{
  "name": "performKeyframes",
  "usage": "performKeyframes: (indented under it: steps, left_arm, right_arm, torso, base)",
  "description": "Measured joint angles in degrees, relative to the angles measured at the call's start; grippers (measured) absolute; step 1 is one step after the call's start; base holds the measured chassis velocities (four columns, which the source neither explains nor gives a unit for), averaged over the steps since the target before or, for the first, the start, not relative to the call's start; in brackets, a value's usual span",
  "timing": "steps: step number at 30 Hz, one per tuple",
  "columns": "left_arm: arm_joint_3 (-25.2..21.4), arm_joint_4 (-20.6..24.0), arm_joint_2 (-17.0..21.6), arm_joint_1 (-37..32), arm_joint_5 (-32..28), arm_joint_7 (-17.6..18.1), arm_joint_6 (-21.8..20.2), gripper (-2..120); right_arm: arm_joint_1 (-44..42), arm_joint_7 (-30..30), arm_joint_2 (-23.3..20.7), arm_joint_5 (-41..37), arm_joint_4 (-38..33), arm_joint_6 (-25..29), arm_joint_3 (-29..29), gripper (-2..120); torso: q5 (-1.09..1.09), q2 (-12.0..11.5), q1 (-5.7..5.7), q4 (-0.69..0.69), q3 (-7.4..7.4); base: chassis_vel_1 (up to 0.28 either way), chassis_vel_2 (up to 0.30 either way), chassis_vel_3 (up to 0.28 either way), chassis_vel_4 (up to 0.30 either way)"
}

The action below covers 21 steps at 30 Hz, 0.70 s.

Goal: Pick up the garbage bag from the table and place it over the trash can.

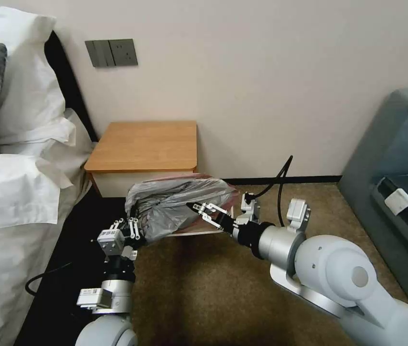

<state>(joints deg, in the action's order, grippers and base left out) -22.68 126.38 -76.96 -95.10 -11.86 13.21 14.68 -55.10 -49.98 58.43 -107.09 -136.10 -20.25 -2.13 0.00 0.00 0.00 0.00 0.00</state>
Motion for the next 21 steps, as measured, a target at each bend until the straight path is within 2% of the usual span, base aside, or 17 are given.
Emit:
performKeyframes:
  steps: [9, 12, 16, 18, 19, 20, 21]
  left_arm:
    - [0.0, 0.4, -0.3, -0.2, 0.1, 0.0, 0.2, 9]
    - [-0.4, 0.5, -0.3, -0.3, -0.6, 0.8, -0.2, 9]
    - [-0.6, 0.7, -0.3, -0.4, -1.0, 1.2, -0.6, 9]
    - [-0.6, 0.8, -0.4, -0.5, -1.1, 1.2, -0.7, 9]
    - [-0.6, 0.9, -0.4, -0.5, -1.1, 1.2, -0.7, 9]
    - [-0.5, 1.0, -0.6, -0.6, -1.0, 1.2, -0.7, 9]
    - [-0.5, 1.0, -0.6, -0.6, -1.0, 1.2, -0.7, 9]
  right_arm:
    - [-0.3, 2.9, 0.1, 2.2, 1.1, -0.3, 0.4, 98]
    - [-1.9, 4.7, -0.8, 3.4, 0.1, -0.9, -0.2, 84]
    - [-2.9, 5.7, -1.4, 3.9, -0.5, -1.4, -0.9, 76]
    - [-3.7, 7.2, -1.9, 4.7, -0.8, -1.9, -1.7, 65]
    - [-3.8, 7.4, -1.9, 4.8, -0.8, -2.1, -1.8, 63]
    - [-4.1, 7.9, -1.8, 5.0, -0.8, -2.4, -2.2, 54]
    - [-4.1, 7.9, -1.8, 5.0, -0.8, -2.4, -2.2, 54]
  torso:
    - [0.00, 0.0, 0.00, 0.00, 0.00]
    - [0.00, 0.0, 0.00, 0.00, 0.00]
    - [0.00, 0.0, 0.00, 0.00, 0.00]
    - [0.00, 0.0, 0.00, 0.00, 0.00]
    - [0.00, 0.0, 0.00, 0.00, 0.00]
    - [0.00, 0.0, 0.00, 0.00, 0.00]
    - [0.00, 0.0, 0.00, 0.00, 0.00]
  base:
    - [0.000, 0.000, 0.000, 0.000]
    - [0.000, 0.000, 0.000, 0.000]
    - [0.000, 0.000, 0.000, 0.000]
    - [0.000, 0.000, 0.000, 0.000]
    - [0.000, 0.000, 0.000, 0.000]
    - [0.000, 0.000, 0.000, 0.000]
    - [0.000, 0.000, 0.000, 0.000]
